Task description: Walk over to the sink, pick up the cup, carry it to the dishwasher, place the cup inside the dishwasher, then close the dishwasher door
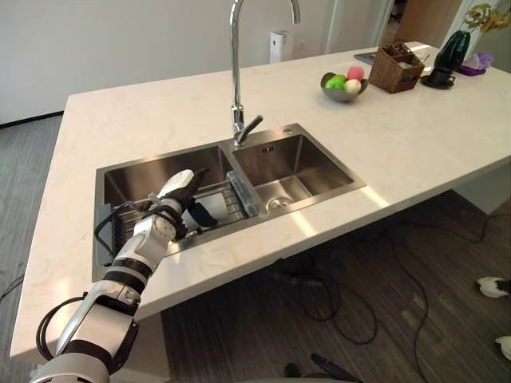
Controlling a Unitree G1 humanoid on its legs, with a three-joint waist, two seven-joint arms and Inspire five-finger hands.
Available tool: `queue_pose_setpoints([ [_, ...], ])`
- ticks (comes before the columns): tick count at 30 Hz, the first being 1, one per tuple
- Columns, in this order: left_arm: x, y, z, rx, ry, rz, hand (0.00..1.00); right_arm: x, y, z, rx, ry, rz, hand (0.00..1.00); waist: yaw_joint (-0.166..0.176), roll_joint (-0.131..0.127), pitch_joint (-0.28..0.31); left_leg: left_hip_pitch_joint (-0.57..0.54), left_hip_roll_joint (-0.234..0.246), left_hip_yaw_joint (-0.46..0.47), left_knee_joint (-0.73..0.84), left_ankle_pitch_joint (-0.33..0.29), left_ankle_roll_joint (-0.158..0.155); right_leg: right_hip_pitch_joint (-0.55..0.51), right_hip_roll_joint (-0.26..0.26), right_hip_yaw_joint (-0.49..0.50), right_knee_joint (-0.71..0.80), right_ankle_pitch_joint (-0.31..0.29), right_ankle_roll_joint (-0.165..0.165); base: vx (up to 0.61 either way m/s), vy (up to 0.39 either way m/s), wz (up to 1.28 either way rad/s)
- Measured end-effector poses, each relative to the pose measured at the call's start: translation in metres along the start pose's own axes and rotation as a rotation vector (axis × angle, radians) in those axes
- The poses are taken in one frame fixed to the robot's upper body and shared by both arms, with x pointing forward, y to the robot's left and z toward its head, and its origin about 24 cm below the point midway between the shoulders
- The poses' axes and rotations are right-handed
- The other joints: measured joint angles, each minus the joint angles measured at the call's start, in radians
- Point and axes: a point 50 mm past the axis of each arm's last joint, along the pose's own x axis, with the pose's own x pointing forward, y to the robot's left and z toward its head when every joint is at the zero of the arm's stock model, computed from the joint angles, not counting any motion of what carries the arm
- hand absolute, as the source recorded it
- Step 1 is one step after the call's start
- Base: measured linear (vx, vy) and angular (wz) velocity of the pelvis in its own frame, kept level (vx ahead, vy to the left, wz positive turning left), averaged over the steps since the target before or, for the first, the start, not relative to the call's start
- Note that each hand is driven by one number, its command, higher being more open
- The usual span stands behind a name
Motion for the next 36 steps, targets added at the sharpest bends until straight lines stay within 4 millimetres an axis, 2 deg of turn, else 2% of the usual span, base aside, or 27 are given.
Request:
queue_pose_setpoints([
  [4, -0.004, -0.018, -0.006, 0.067, 0.022, -0.008, 1.00, 0.000, 0.000, 0.001, -0.008, -0.001, 0.003, 1.00, 0.000, 0.000, 0.003, 0.000, 0.000, 0.000, 0.001, -0.002, -0.002, -0.002, 0.000, 0.003, 0.000, 0.000, 0.000, -0.04, -0.015, -0.03],
  [5, -0.005, -0.025, -0.007, 0.116, 0.023, -0.004, 0.00, 0.000, 0.000, 0.001, -0.011, -0.001, 0.003, 1.00, 0.000, 0.000, 0.003, -0.001, 0.001, 0.000, 0.002, -0.003, -0.002, -0.002, 0.000, 0.003, -0.001, 0.000, 0.000, -0.06, -0.017, -0.01],
  [11, -0.006, -0.029, -0.011, 0.292, 0.028, 0.026, 0.00, -0.001, 0.000, 0.005, -0.042, -0.003, 0.001, 1.00, 0.000, -0.003, 0.005, -0.002, 0.010, 0.005, 0.015, -0.017, -0.008, -0.004, 0.004, 0.010, -0.006, -0.003, -0.002, -0.05, -0.024, -0.03],
  [16, -0.007, -0.034, -0.023, 0.268, 0.105, 0.019, 0.00, -0.001, -0.001, 0.006, -0.089, 0.007, -0.006, 1.00, 0.000, -0.001, 0.003, 0.001, 0.011, 0.016, 0.021, -0.024, -0.013, -0.006, 0.008, 0.020, -0.006, -0.004, 0.000, -0.03, -0.019, -0.06],
  [20, -0.007, -0.036, -0.028, 0.350, 0.131, 0.052, 0.00, -0.001, 0.000, 0.011, -0.132, 0.010, -0.005, 1.00, -0.010, 0.000, 0.002, -0.001, 0.013, 0.020, 0.029, -0.030, -0.013, -0.007, 0.009, 0.024, -0.007, -0.006, 0.001, -0.04, -0.019, -0.05],
  [25, -0.006, -0.039, -0.028, 0.357, 0.132, 0.092, 0.00, -0.001, 0.000, 0.017, -0.171, 0.011, 0.000, 1.00, -0.014, 0.009, -0.002, -0.004, 0.015, 0.018, 0.036, -0.034, -0.013, -0.007, 0.009, 0.022, -0.007, -0.008, 0.001, 0.00, 0.000, 0.00],
  [29, -0.006, -0.035, -0.025, 0.191, 0.090, 0.181, 0.00, -0.001, 0.001, 0.019, -0.189, 0.013, 0.001, 1.00, -0.018, 0.008, -0.001, -0.016, 0.014, -0.002, 0.042, -0.034, -0.013, -0.007, 0.006, 0.005, -0.007, -0.011, 0.002, -0.03, -0.023, 0.13],
  [32, -0.008, -0.034, -0.019, -0.039, 0.050, 0.227, 0.00, 0.000, 0.002, 0.019, -0.194, 0.006, 0.005, 1.00, -0.018, 0.012, -0.003, -0.025, 0.010, -0.019, 0.045, -0.031, -0.009, -0.007, 0.003, -0.011, -0.007, -0.009, -0.001, -0.02, -0.017, 0.18],
  [34, -0.018, -0.031, -0.012, -0.289, -0.007, 0.298, 0.00, 0.001, 0.006, 0.017, -0.188, -0.005, 0.017, 1.00, -0.018, 0.004, 0.002, -0.035, 0.010, -0.036, 0.045, -0.027, -0.002, -0.009, -0.004, -0.027, -0.007, -0.008, -0.001, 0.00, -0.005, 0.18],
  [36, -0.025, -0.024, -0.004, -0.458, -0.057, 0.350, 0.00, 0.002, 0.007, 0.016, -0.186, -0.012, 0.021, 1.00, -0.017, 0.000, 0.004, -0.046, 0.008, -0.050, 0.045, -0.024, 0.002, -0.011, -0.006, -0.039, -0.006, -0.008, -0.001, 0.02, -0.006, 0.17],
])
